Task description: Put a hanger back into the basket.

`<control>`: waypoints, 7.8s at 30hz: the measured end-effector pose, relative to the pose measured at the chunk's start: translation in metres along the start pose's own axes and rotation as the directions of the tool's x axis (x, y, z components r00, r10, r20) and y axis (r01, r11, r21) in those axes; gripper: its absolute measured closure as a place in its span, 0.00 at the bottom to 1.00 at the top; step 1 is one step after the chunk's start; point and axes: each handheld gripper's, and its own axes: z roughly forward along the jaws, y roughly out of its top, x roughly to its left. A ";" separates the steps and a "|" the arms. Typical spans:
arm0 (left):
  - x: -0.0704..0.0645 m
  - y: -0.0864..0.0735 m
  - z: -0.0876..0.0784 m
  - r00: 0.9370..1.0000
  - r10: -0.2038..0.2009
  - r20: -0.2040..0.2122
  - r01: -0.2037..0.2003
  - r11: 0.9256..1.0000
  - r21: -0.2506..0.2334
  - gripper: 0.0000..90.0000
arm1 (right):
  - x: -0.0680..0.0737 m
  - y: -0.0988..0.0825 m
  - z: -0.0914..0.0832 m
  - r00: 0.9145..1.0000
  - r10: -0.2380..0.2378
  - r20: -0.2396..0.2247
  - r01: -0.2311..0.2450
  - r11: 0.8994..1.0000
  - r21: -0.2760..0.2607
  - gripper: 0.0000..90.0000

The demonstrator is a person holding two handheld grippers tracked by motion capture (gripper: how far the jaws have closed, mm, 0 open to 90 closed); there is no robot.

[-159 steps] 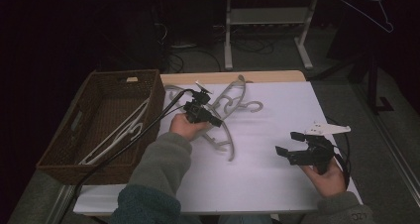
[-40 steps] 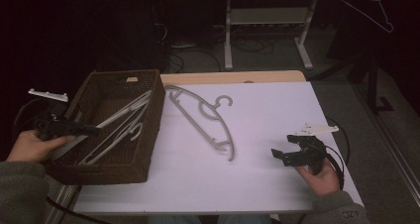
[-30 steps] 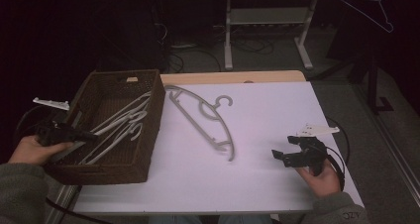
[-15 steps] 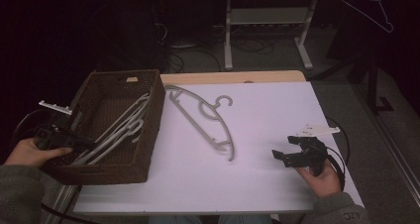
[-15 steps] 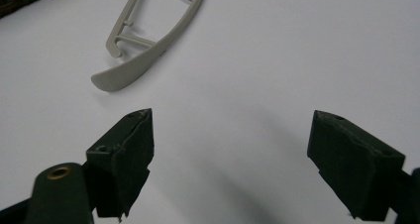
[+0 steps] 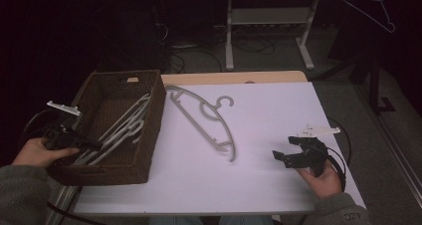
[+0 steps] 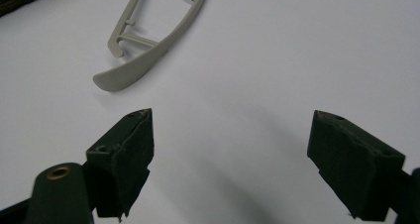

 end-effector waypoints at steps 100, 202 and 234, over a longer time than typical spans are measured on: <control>-0.156 0.117 0.098 0.969 0.219 0.114 -0.189 0.955 -0.229 0.55 | -0.010 0.007 -0.007 1.000 -0.006 -0.003 0.006 0.999 -0.046 0.19; -0.198 0.163 0.279 0.986 0.013 -0.163 0.001 0.997 0.081 0.77 | -0.010 0.006 -0.023 1.000 -0.022 0.001 0.022 0.995 -0.097 0.19; -0.180 0.161 0.272 0.989 0.005 -0.147 0.008 0.996 0.084 0.92 | -0.010 0.007 -0.018 1.000 -0.024 0.002 0.024 0.996 -0.081 0.19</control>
